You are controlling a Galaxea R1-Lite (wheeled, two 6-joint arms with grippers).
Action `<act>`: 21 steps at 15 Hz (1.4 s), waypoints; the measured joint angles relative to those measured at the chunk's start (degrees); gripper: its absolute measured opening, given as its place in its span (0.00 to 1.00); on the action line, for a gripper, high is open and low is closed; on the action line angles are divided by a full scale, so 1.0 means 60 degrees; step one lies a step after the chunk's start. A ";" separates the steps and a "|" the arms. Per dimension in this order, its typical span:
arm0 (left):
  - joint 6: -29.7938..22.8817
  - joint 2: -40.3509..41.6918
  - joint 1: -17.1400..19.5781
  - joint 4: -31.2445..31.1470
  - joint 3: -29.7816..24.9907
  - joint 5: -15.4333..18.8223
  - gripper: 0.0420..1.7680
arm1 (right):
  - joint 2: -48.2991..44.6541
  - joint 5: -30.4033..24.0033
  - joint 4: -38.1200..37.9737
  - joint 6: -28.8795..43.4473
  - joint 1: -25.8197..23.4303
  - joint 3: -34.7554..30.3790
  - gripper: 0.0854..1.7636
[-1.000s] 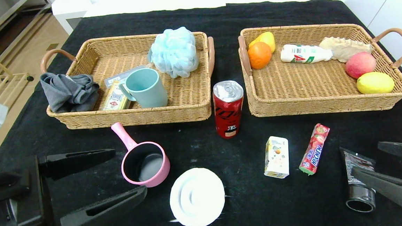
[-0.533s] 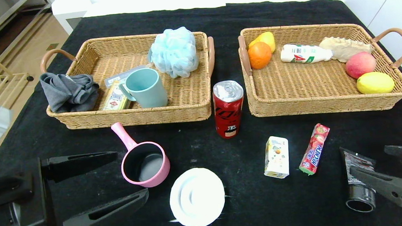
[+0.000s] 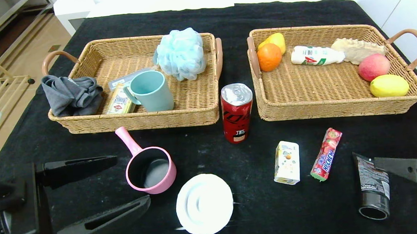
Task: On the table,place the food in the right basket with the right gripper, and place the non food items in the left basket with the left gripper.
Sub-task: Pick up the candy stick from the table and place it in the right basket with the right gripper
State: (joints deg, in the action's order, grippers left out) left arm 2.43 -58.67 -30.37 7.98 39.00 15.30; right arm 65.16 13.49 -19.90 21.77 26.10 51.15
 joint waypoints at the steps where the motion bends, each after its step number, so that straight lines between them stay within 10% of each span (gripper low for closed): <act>1: 0.0008 0.0000 -0.0004 -0.0008 -0.0004 -0.0006 0.97 | 0.0207 0.0010 -0.0327 0.0317 0.0014 0.0419 0.97; 9: 0.0146 0.0085 -0.0022 0.0006 -0.0091 -0.0002 0.97 | 0.3068 0.0138 -0.2444 0.3377 0.0518 0.3450 0.97; 21: 0.0165 0.0161 -0.0010 0.0041 -0.0098 0.0000 0.97 | 0.4976 0.0217 -0.2462 0.3960 0.0528 0.4622 0.97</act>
State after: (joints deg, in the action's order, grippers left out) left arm 3.41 -57.71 -30.43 8.23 38.41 15.30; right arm 95.01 14.80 -34.67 45.53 29.27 78.89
